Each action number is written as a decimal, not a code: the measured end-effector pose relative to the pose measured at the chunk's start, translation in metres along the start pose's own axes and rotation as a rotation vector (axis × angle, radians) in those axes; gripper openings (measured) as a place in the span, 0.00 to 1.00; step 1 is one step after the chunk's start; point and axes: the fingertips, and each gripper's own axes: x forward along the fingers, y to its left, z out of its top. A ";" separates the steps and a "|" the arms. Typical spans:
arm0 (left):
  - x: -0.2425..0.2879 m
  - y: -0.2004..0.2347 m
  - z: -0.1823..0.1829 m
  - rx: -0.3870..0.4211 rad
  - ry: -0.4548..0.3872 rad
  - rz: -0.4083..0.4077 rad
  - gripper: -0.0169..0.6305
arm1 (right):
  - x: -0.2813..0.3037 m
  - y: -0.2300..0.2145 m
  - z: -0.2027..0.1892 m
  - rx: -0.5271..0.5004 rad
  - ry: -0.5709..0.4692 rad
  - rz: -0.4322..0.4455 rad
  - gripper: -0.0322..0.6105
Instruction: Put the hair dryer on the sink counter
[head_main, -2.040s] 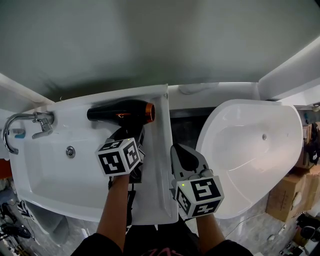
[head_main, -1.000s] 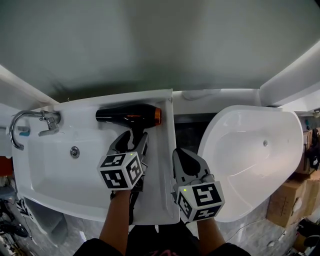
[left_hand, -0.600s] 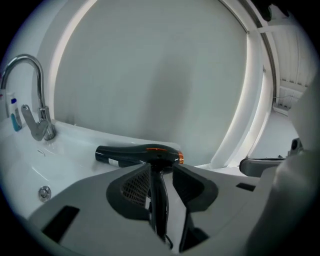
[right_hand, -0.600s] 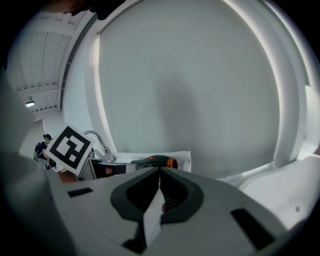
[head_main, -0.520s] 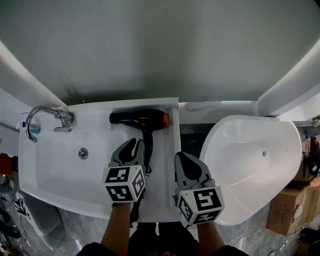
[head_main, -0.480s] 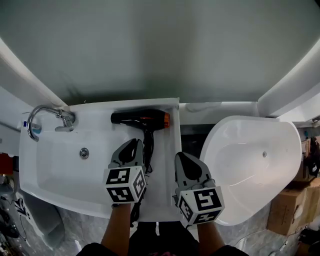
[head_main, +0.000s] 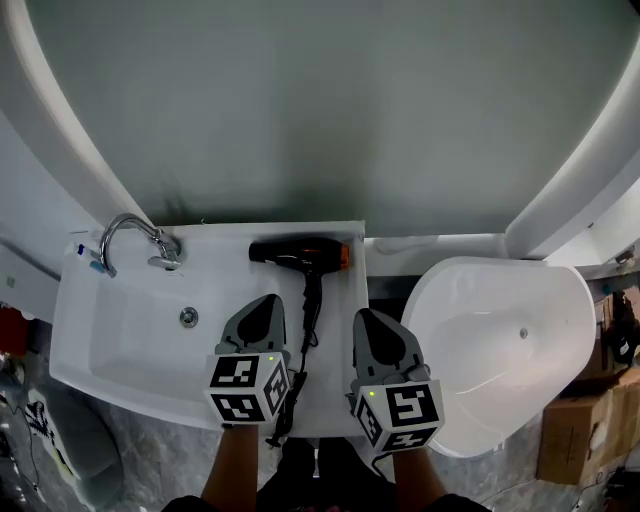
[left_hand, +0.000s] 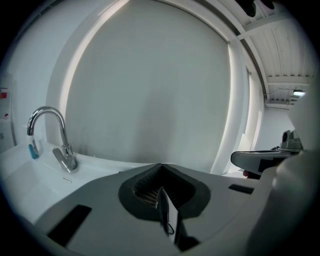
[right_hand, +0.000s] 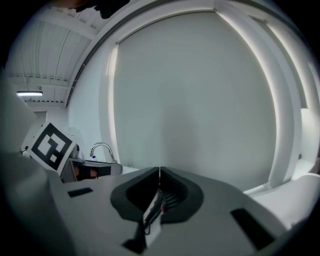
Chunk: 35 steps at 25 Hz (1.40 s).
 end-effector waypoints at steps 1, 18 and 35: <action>-0.008 -0.002 0.009 0.006 -0.020 -0.008 0.04 | -0.004 0.003 0.008 -0.008 -0.015 -0.004 0.08; -0.111 -0.021 0.136 0.148 -0.345 -0.064 0.04 | -0.061 0.045 0.115 -0.119 -0.237 -0.037 0.08; -0.140 -0.024 0.164 0.177 -0.439 -0.104 0.04 | -0.083 0.055 0.148 -0.174 -0.321 -0.100 0.08</action>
